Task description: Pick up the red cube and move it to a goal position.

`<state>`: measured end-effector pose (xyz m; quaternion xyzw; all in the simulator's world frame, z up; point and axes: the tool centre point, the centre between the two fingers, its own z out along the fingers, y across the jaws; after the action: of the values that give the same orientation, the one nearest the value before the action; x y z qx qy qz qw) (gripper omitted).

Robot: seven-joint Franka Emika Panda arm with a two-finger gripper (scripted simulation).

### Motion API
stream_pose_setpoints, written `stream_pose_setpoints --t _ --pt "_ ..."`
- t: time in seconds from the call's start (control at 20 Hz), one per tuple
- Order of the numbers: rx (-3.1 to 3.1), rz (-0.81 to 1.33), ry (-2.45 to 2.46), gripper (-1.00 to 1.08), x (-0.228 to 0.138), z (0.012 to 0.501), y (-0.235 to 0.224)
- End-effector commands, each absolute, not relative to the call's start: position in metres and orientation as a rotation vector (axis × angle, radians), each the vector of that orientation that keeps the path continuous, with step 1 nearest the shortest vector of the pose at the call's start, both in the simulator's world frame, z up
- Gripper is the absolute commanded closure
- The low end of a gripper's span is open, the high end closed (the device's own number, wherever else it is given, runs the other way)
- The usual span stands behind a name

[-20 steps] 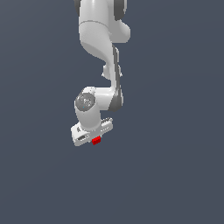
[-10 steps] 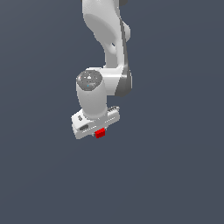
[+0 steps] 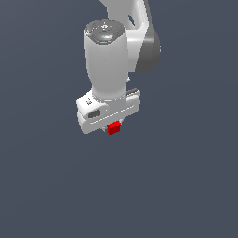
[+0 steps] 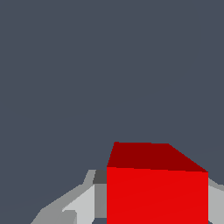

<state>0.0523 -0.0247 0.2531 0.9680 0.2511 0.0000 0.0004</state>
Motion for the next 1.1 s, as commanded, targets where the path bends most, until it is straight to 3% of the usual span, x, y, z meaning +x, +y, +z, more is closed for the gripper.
stream_pose_setpoints --t 0.0,0.55,1.05 --pt "3.04 0.0 0.789 1.08 0.054 0.282 -0.016" --pt "3.041 0.0 0.788 1.08 0.065 0.387 0.016" --pt "3.042 0.0 0.787 1.08 0.072 0.436 0.031"
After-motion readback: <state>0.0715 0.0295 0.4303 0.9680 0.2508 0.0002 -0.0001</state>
